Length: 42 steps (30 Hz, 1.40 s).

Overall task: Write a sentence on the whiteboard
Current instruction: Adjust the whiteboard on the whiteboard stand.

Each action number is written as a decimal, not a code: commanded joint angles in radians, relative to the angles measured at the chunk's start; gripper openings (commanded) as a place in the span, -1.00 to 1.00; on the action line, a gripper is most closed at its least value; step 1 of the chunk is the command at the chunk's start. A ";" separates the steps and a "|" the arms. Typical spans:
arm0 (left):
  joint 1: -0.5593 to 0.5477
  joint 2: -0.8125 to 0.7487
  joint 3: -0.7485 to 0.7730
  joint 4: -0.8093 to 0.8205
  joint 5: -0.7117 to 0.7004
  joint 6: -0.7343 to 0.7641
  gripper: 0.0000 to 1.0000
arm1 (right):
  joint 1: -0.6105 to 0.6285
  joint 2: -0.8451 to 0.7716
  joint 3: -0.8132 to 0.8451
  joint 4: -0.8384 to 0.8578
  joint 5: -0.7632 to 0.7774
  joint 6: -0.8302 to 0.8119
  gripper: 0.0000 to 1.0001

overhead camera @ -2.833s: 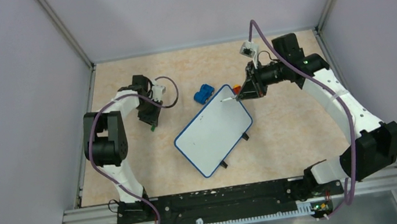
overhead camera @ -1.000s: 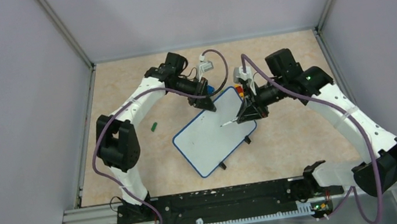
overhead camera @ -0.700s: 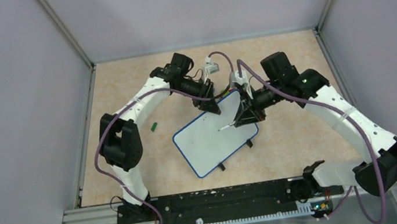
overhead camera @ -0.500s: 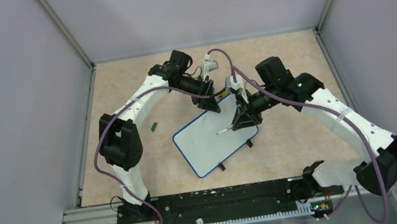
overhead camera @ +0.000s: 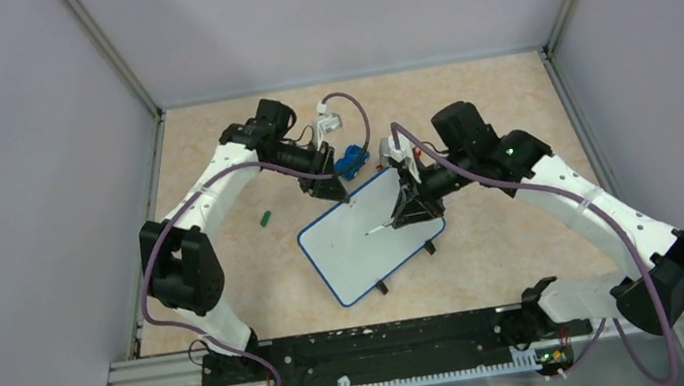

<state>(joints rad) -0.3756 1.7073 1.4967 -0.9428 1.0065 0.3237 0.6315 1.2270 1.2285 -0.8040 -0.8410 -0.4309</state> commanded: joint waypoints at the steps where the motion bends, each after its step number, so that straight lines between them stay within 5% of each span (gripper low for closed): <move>1: -0.011 0.007 0.008 -0.003 0.048 0.022 -0.34 | 0.028 0.004 0.033 0.045 -0.005 0.012 -1.00; 17: -0.058 0.089 0.074 0.054 0.046 -0.010 -0.84 | 0.049 0.019 0.037 0.057 0.010 0.023 -1.00; 34: -0.121 0.135 0.120 0.128 0.016 -0.104 -0.94 | 0.069 0.044 0.055 0.058 0.016 0.024 -1.00; 42: -0.042 0.091 0.142 0.035 0.018 -0.042 -0.07 | 0.074 0.024 -0.005 0.153 0.075 0.079 -1.00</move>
<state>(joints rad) -0.4801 1.8389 1.5898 -0.8707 1.0050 0.2455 0.6872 1.2713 1.2316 -0.7570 -0.7982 -0.3920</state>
